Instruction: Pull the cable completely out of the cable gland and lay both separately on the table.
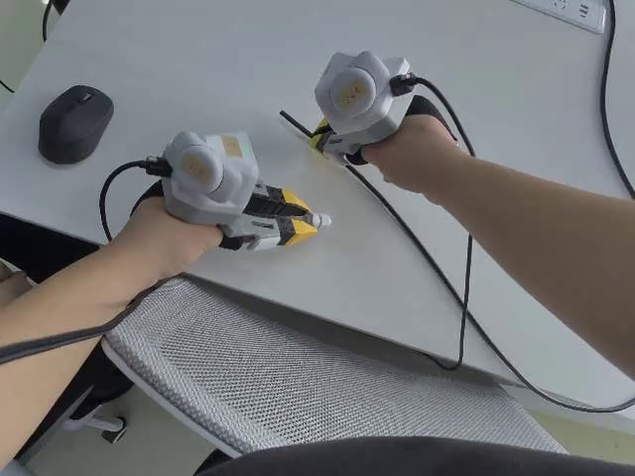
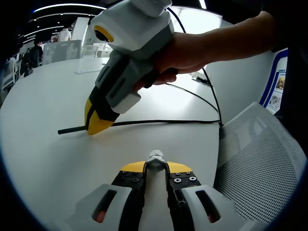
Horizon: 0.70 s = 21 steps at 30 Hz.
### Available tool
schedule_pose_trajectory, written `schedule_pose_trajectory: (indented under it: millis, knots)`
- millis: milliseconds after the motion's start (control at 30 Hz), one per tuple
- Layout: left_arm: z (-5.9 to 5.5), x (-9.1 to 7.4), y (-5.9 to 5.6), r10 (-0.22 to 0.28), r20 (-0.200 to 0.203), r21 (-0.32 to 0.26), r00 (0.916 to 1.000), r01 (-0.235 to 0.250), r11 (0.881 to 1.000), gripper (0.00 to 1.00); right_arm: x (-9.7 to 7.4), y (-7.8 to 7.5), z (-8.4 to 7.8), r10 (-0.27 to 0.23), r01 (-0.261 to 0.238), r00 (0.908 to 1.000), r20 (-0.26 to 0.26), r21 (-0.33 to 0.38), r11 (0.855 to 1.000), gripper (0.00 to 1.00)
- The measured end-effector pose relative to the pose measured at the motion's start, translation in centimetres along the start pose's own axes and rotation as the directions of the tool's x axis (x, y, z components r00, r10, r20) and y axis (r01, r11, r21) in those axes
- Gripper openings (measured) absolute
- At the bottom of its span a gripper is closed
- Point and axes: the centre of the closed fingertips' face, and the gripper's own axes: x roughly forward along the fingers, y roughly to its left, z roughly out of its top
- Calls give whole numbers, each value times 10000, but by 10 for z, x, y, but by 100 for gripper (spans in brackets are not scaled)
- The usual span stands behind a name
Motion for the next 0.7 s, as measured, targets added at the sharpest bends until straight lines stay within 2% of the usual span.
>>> schedule_pose_trajectory:
  millis: [33,133,200,267,367,700]
  knots:
    - [-3,0,0,17,-170,125,9999,-15,9999,16,1,0,0,-14,14,10000,-28,-11,10000,1]
    - [-2,0,1,8,-74,28,10000,-7,10000,16,1,0,1,23,-24,10000,21,173,9998,1]
    - [-4,0,3,45,-217,219,9998,-40,9998,16,1,-1,1,39,-40,10000,43,202,9998,1]
    - [-4,0,3,-15,-165,83,9999,17,10000,16,1,-1,1,60,-62,10000,58,199,9998,2]
    - [-4,-1,4,32,-214,232,9998,-27,9997,16,1,-3,1,46,-48,10000,86,232,9997,2]
    - [-6,-2,7,98,-210,111,9997,-96,9999,18,3,-3,2,-27,27,10000,-23,-187,9998,3]
